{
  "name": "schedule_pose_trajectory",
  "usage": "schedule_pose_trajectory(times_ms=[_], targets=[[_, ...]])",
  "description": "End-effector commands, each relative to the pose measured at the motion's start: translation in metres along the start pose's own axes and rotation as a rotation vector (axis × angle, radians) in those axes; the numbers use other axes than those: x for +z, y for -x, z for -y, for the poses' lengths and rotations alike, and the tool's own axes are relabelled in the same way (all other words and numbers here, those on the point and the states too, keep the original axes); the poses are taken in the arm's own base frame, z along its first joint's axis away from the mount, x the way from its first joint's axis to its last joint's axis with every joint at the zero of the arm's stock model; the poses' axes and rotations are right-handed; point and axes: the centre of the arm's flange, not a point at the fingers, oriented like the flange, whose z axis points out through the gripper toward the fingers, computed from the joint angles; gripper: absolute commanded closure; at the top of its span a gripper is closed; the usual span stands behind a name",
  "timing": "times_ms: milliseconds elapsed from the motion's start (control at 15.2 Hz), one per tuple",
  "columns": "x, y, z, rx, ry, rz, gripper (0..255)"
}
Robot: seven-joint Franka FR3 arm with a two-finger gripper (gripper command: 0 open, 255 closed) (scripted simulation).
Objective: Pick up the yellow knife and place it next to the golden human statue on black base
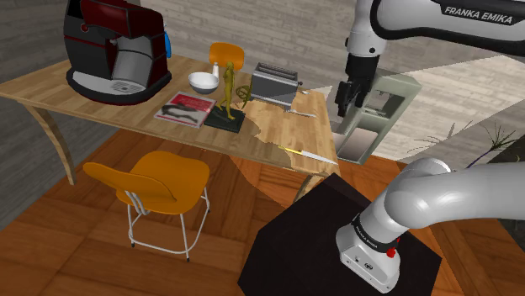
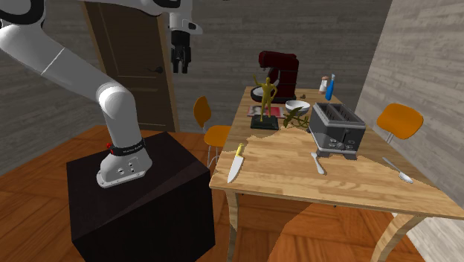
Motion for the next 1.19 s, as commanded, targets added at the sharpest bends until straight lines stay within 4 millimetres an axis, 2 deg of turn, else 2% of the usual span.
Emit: schedule_pose_trajectory(times_ms=[0,528,1122], targets=[[0.000,0.000,0.000,0.000,0.000,0.000,0],[0.082,-0.043,-0.042,-0.192,0.026,-0.028,0],[0.172,-0.103,-0.080,-0.409,0.056,-0.060,0]])
